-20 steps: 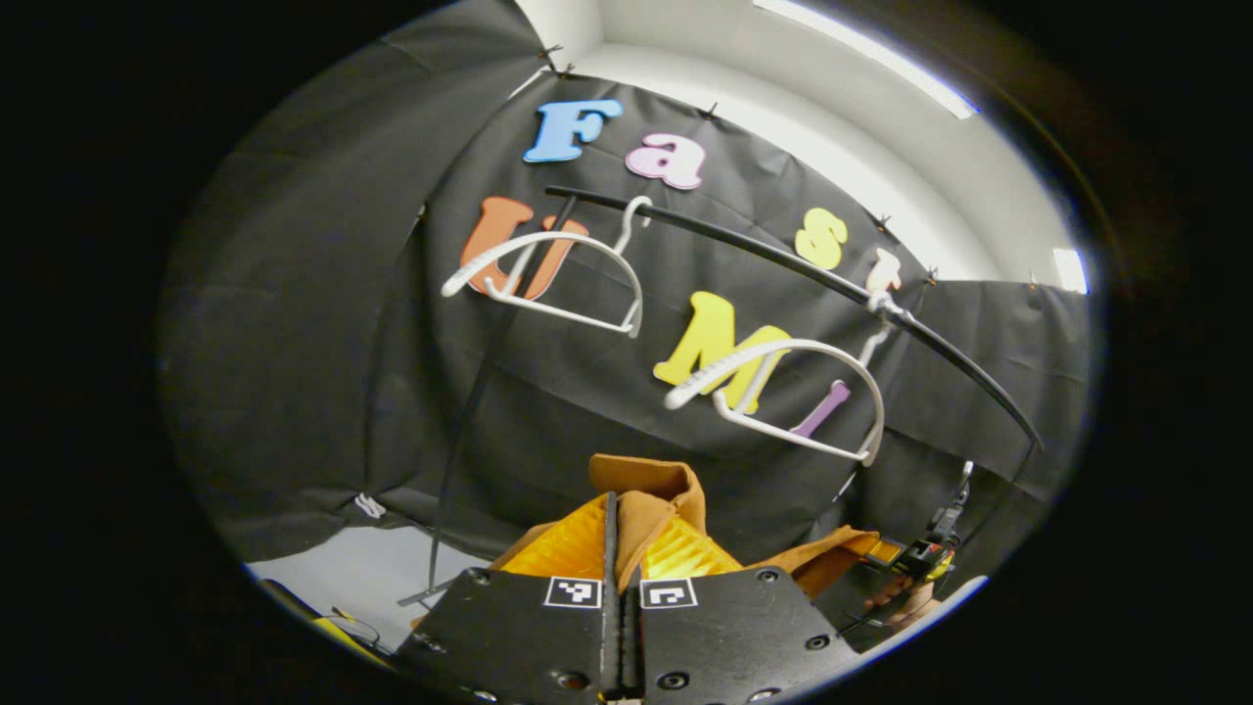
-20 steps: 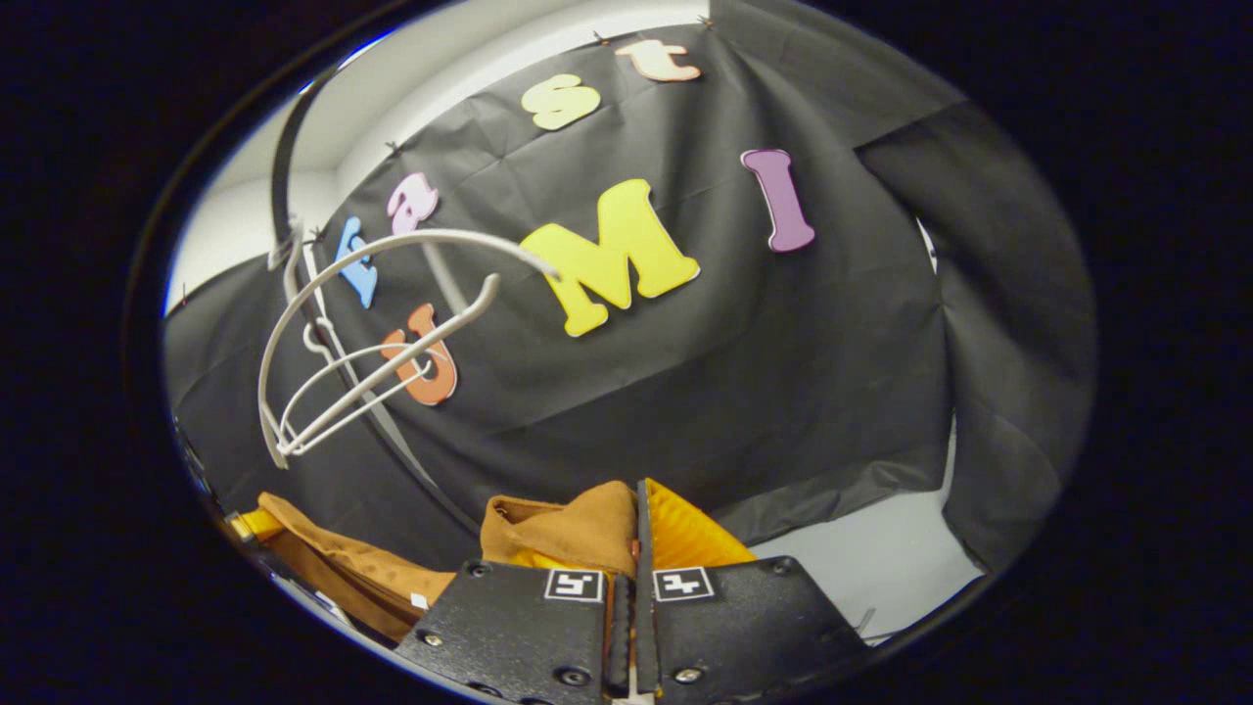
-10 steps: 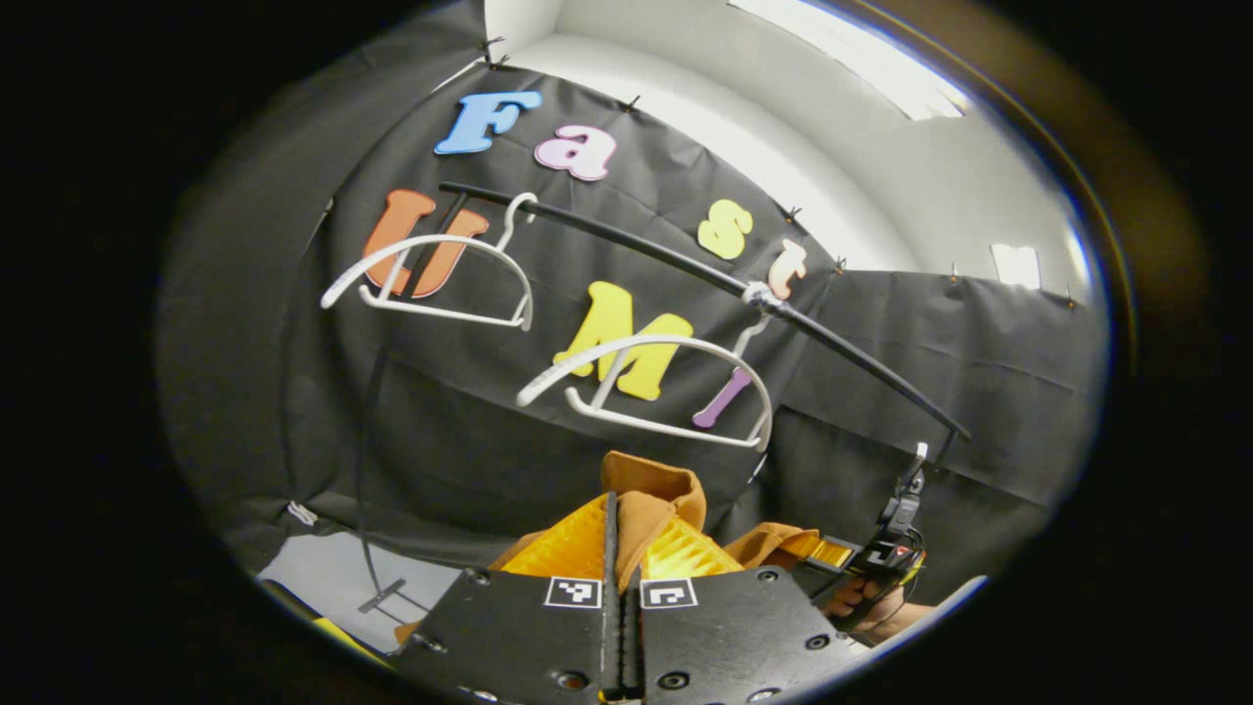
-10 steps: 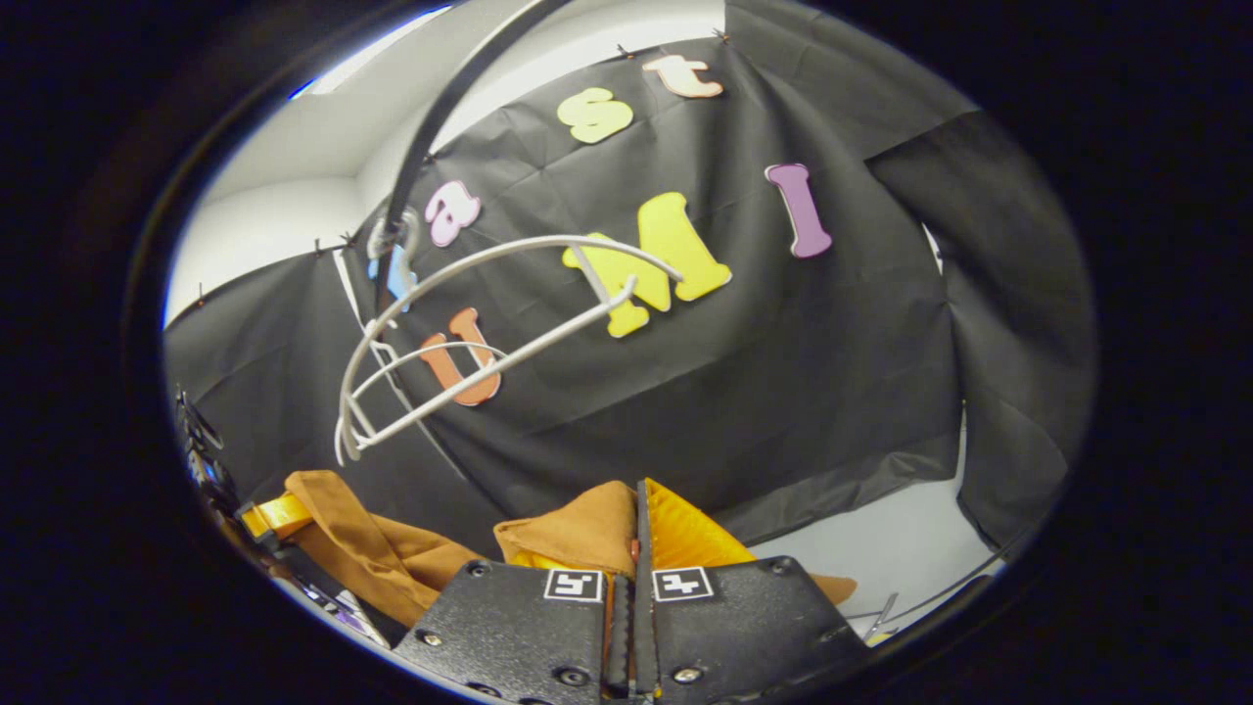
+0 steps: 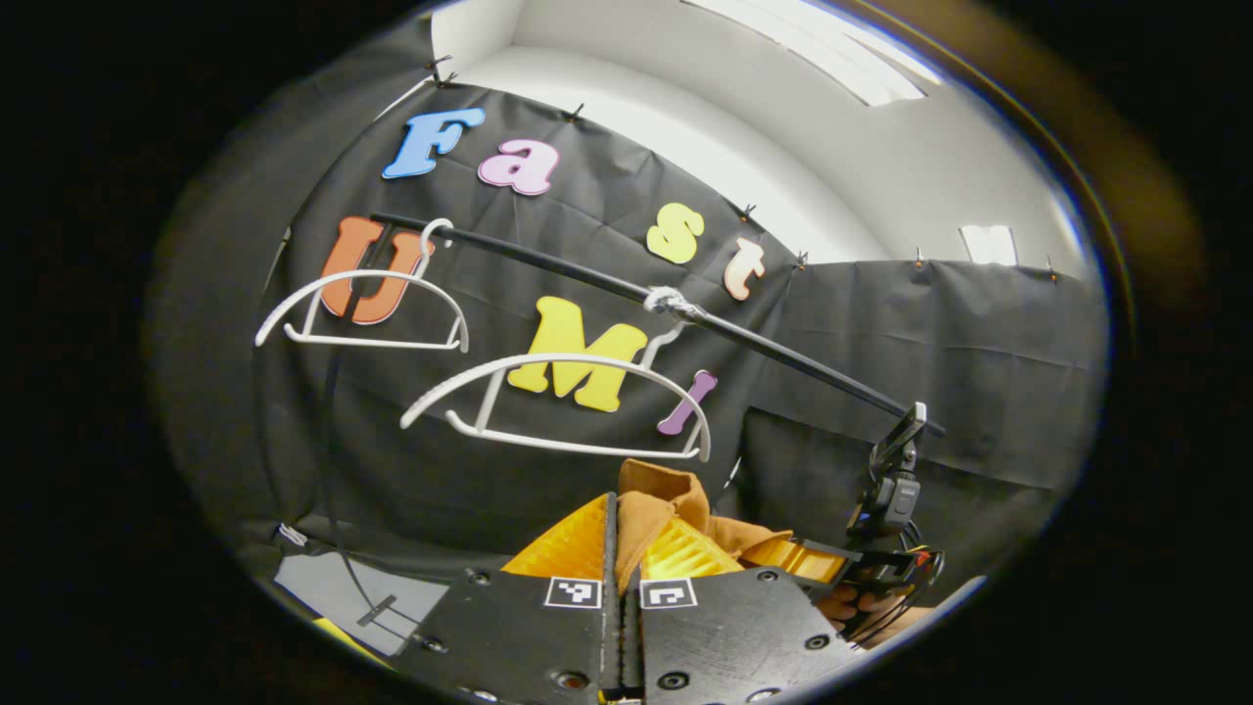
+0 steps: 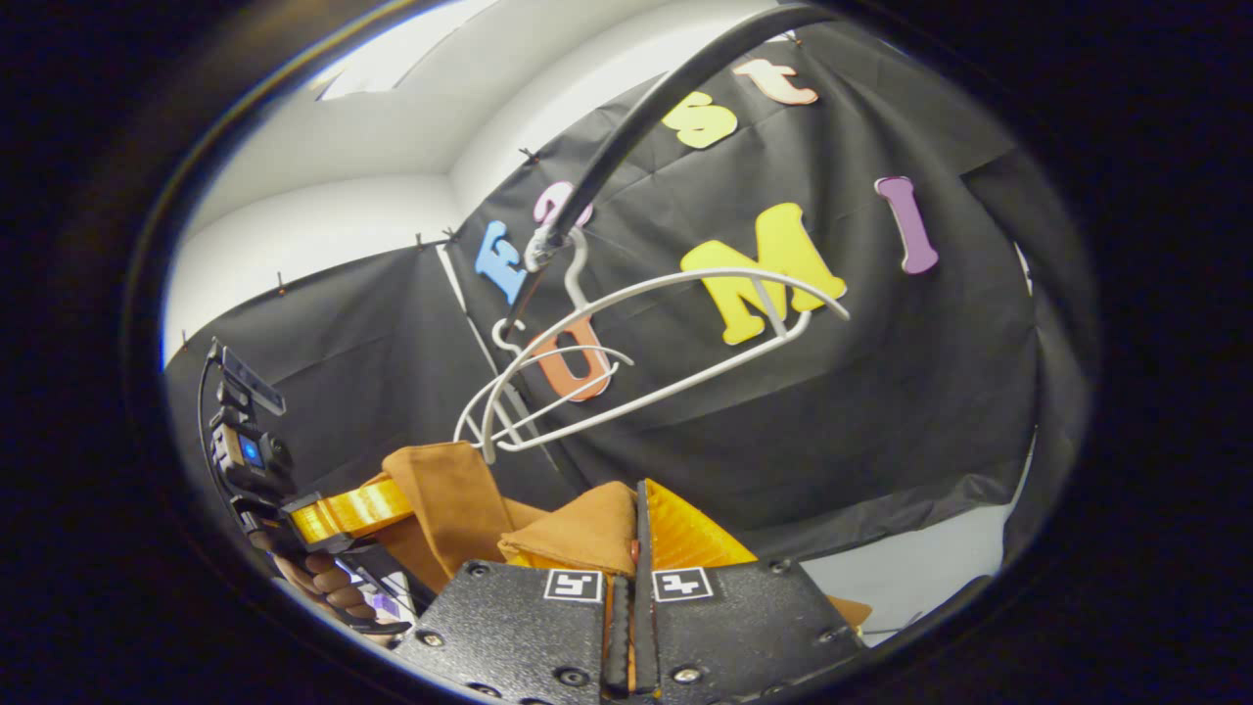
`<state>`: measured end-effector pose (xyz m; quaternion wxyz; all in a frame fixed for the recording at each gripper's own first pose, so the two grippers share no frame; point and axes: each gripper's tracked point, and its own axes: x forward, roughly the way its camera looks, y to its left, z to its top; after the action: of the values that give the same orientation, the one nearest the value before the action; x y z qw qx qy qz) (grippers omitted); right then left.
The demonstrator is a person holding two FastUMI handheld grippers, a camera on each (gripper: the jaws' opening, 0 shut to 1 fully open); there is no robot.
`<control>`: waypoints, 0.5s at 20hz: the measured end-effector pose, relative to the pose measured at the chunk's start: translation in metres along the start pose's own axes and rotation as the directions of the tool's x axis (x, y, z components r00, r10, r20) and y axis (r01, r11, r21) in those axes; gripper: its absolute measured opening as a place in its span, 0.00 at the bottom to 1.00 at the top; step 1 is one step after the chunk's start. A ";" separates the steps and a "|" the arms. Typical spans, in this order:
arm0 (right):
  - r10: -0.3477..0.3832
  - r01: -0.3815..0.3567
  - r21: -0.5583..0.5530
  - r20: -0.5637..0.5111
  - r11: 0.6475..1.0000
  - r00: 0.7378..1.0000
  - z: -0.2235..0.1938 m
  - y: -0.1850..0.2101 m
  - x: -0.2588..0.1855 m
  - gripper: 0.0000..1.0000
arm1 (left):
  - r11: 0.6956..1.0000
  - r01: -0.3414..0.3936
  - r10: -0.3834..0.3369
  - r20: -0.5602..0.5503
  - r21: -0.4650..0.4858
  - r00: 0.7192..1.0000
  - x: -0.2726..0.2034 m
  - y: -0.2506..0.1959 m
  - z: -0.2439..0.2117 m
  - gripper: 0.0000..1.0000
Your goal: Grasp the clothes on the hanger with both hands and then place them into the laundry hamper below.
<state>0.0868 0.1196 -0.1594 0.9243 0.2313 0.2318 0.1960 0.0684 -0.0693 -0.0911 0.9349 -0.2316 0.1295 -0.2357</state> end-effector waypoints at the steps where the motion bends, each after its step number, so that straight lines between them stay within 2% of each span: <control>1: 0.015 -0.014 0.005 -0.010 1.000 1.000 -0.001 0.001 0.000 0.05 | 1.000 -0.001 0.001 0.001 0.010 1.000 0.001 -0.004 -0.001 0.05; 2: 0.021 -0.021 0.006 -0.014 1.000 1.000 -0.002 0.000 -0.001 0.06 | 1.000 -0.003 0.003 -0.003 0.019 1.000 0.005 -0.007 -0.004 0.01; 3: 0.022 -0.022 -0.005 -0.027 1.000 0.999 -0.007 -0.005 0.000 0.05 | 1.000 -0.008 0.008 -0.015 0.024 1.000 0.007 -0.008 -0.010 0.05; 6: -0.021 0.023 0.014 -0.105 1.000 0.994 -0.039 -0.036 0.007 0.06 | 0.998 -0.055 0.057 -0.091 0.027 0.994 0.014 0.005 -0.046 0.05; 9: -0.076 0.081 0.022 -0.186 0.996 0.980 -0.078 -0.069 0.015 0.06 | 0.993 -0.119 0.119 -0.176 0.011 0.977 0.018 0.025 -0.089 0.06; 10: -0.092 0.098 0.017 -0.213 0.995 0.973 -0.092 -0.077 0.016 0.06 | 0.990 -0.139 0.138 -0.206 0.008 0.969 0.019 0.030 -0.102 0.01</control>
<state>0.0713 0.0951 -0.2768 0.8994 0.2102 0.3425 0.1721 0.0602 -0.0933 -0.1963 0.9299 -0.1994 0.2421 -0.1922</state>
